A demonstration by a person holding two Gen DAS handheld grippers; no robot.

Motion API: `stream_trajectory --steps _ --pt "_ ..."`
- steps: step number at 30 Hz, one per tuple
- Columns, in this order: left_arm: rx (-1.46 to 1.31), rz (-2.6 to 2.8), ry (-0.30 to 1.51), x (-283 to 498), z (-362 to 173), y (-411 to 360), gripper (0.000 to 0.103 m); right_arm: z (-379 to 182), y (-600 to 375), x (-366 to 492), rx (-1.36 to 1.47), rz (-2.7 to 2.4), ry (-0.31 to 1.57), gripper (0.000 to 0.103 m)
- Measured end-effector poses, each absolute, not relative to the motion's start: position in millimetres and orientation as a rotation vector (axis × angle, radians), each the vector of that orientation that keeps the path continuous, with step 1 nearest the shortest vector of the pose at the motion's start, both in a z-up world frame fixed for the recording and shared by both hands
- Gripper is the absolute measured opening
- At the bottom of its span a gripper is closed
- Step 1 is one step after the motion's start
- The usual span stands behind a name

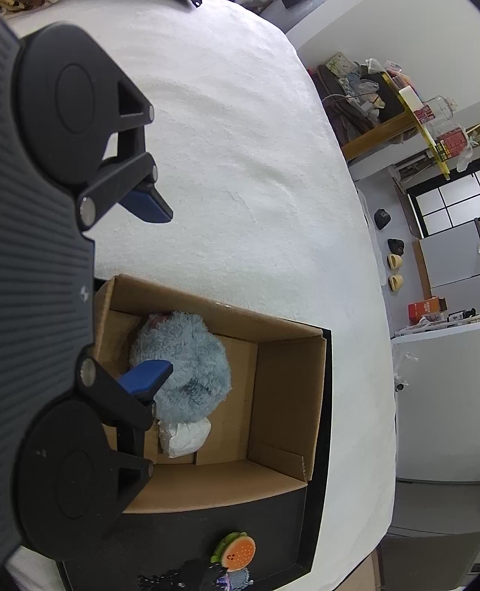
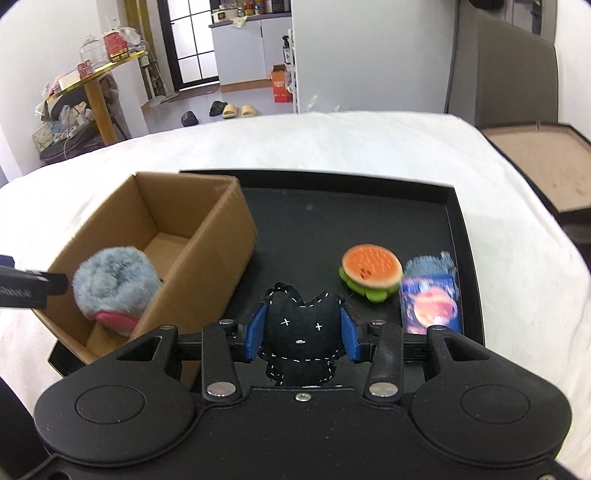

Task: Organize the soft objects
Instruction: 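Carry the black cat plush into the box and open the right gripper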

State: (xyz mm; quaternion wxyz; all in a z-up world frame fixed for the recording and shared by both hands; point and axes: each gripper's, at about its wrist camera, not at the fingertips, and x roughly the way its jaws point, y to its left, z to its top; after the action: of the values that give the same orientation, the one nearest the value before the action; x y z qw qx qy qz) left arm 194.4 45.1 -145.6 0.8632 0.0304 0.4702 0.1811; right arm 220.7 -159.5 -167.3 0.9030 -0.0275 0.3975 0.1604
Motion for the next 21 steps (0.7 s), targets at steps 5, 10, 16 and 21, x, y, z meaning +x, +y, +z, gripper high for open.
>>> stream_trajectory --steps 5,10,16,21 --pt "0.036 0.371 0.974 192 -145 50 0.08 -149 -140 223 -0.081 0.356 0.787 0.043" --pt "0.005 0.355 0.963 191 -145 55 0.08 -138 -121 226 -0.102 0.376 0.768 0.043" --pt "-0.039 0.342 0.965 191 -148 64 0.08 -126 -100 231 -0.092 0.423 0.774 0.044" --pt "-0.078 0.332 0.958 191 -150 72 0.079 -123 -80 234 -0.125 0.439 0.773 0.044"
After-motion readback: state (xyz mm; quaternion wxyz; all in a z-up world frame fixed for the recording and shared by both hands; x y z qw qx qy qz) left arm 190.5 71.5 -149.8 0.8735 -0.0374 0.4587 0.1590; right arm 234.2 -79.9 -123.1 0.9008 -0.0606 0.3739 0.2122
